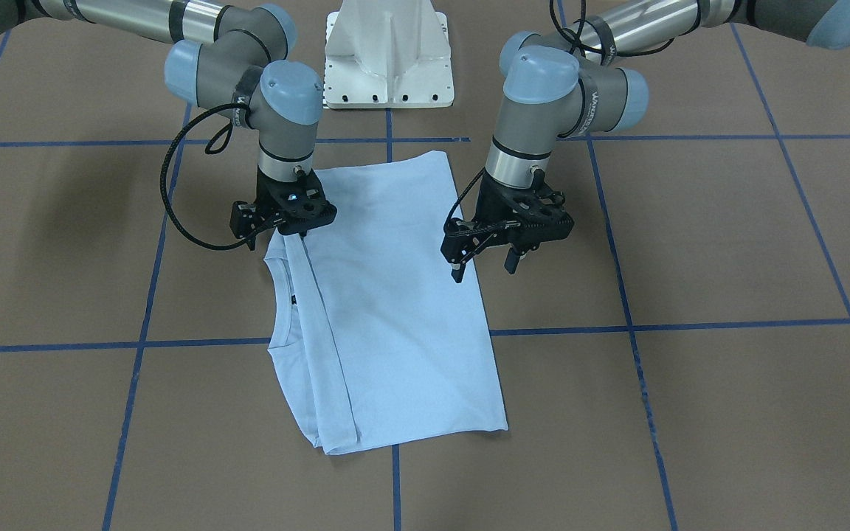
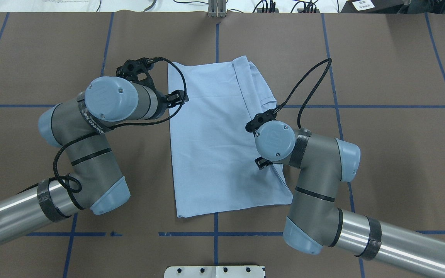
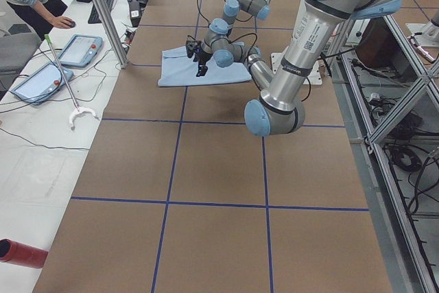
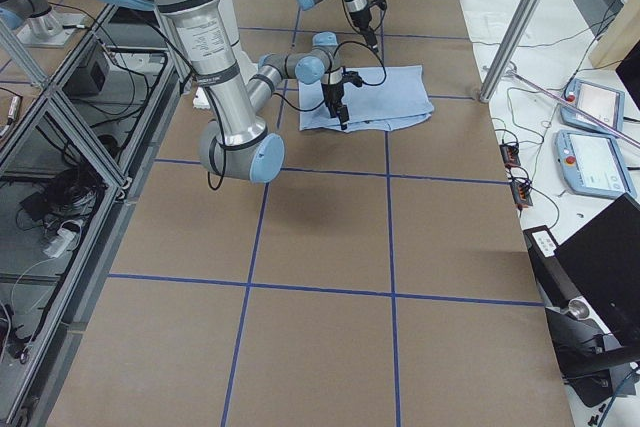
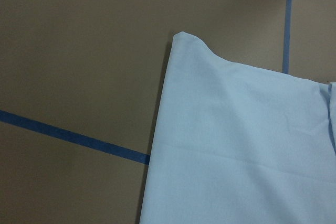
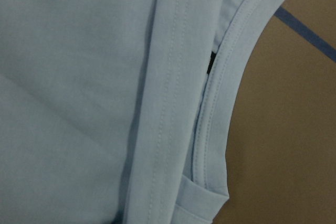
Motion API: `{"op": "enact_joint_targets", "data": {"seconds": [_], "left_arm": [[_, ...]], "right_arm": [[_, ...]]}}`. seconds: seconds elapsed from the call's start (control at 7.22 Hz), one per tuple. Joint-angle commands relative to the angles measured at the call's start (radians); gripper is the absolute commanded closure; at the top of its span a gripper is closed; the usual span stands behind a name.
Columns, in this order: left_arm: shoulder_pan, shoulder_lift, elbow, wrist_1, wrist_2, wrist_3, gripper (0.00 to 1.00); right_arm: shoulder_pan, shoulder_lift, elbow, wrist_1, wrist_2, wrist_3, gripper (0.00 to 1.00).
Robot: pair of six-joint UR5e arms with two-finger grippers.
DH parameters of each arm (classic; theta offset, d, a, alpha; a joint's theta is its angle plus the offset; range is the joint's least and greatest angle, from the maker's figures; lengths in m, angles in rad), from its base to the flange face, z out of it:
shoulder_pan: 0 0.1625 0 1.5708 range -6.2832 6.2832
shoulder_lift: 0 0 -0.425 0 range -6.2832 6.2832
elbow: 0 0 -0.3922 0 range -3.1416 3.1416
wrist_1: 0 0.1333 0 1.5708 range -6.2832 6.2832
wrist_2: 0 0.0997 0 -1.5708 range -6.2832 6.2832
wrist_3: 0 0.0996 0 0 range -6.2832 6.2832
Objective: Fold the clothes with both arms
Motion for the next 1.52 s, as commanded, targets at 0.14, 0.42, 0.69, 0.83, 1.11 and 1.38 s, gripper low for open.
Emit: {"op": "enact_joint_targets", "data": {"seconds": [0.14, 0.42, 0.69, 0.83, 1.11, 1.38], "left_arm": [[0.006, -0.001, 0.000, -0.002, 0.000, -0.003, 0.00], [0.011, -0.012, 0.000, 0.000, 0.000, -0.004, 0.00], [0.013, -0.011, 0.000, 0.000, 0.000, -0.007, 0.00], [0.013, -0.012, -0.001, 0.001, 0.000, -0.007, 0.00], [0.013, -0.018, -0.009, 0.009, -0.002, -0.007, 0.00], [0.014, -0.018, -0.009, 0.005, -0.002, -0.007, 0.00]], "right_arm": [[0.042, -0.010, -0.001, 0.001, 0.024, -0.062, 0.00], [0.123, -0.040, -0.006, 0.001, 0.053, -0.124, 0.00], [0.237, -0.036, -0.021, 0.001, 0.132, -0.208, 0.00], [0.256, -0.003, -0.021, 0.002, 0.181, -0.205, 0.00], [0.251, 0.092, -0.067, 0.001, 0.181, -0.198, 0.00], [0.228, 0.232, -0.239, 0.010, 0.176, -0.173, 0.00]]}}
